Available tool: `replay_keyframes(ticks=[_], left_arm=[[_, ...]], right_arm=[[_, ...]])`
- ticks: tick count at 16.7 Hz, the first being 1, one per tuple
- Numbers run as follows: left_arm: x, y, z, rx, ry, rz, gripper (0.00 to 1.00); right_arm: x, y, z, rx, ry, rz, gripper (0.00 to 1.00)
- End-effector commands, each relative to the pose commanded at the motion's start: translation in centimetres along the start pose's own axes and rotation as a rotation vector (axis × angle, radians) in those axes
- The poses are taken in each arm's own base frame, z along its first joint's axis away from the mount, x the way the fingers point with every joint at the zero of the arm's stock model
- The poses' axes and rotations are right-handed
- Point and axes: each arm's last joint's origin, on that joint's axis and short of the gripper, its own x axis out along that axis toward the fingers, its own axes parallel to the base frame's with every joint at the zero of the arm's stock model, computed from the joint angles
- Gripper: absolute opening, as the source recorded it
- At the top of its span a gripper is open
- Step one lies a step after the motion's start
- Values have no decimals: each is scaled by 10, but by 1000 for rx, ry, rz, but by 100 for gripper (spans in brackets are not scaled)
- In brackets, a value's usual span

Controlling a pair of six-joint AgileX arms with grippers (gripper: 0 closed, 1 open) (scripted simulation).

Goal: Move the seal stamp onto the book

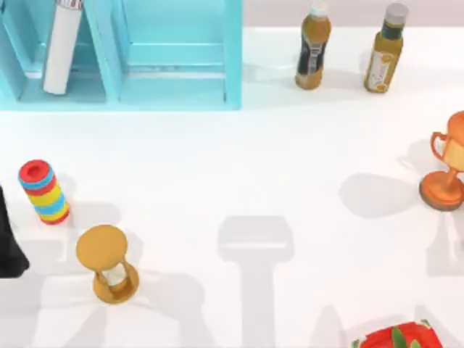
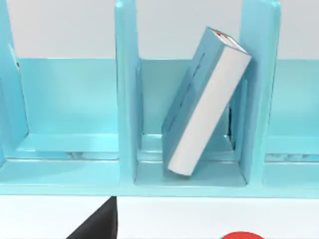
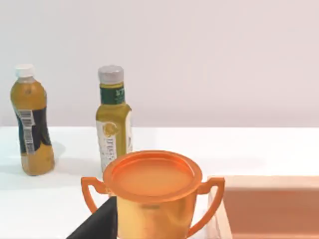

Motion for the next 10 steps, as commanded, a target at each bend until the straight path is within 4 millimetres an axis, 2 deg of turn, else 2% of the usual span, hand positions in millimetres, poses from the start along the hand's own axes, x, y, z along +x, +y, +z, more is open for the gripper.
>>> replay_keyframes(ticks=[4, 7, 10], left_arm=[[1, 0, 4, 7, -5, 1, 100], [8, -1, 20, 34, -21, 1, 100], [26, -2, 41, 76, -23, 2, 100]], right_arm=[[0, 0, 0, 0, 0, 0, 100], [0, 0, 0, 0, 0, 0, 100], [0, 0, 0, 0, 0, 0, 100]])
